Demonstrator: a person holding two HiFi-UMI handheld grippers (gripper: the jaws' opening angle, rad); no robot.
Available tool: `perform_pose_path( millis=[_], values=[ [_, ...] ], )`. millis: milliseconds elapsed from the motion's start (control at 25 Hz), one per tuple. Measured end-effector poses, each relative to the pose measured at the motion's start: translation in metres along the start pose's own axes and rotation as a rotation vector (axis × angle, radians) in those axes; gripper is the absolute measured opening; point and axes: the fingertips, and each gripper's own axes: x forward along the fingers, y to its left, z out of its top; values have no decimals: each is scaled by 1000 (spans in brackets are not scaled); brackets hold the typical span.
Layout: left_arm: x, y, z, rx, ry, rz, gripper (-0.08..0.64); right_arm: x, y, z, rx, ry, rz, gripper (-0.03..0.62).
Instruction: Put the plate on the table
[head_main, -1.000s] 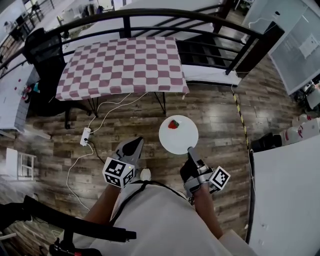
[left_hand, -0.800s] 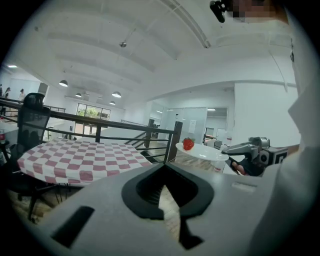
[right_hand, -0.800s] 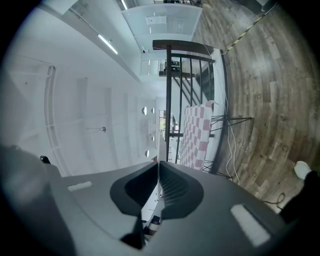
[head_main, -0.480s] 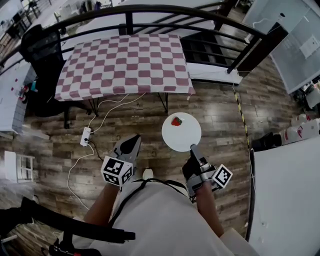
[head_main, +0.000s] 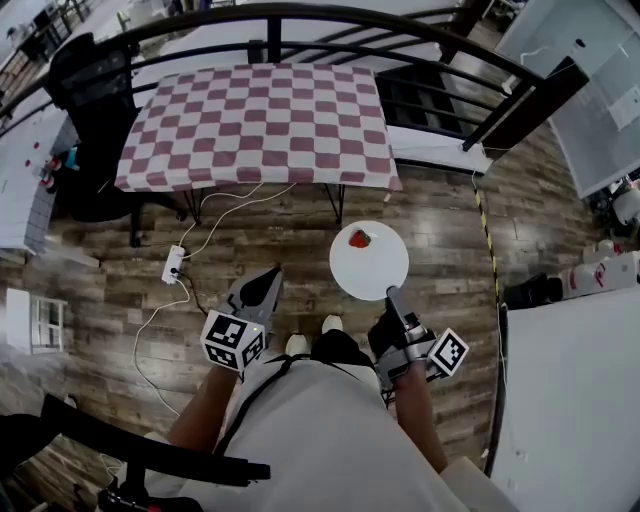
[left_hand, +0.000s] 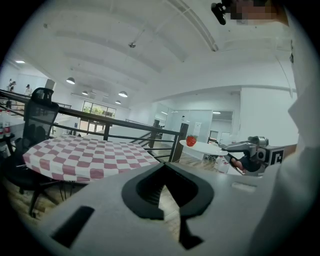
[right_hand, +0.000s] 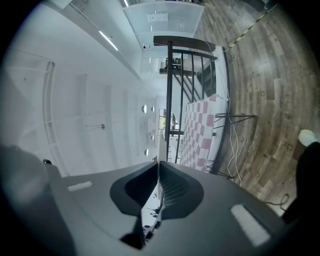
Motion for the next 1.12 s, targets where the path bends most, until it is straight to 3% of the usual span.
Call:
perform_pose_path(
  millis=[520,1120],
  values=[
    [14,17,7,-3,1,24,5,31,0,11,14,18,17,20],
    [125,33,48,24,6,29,5,102,-8,106,23,33,26,20]
  ],
)
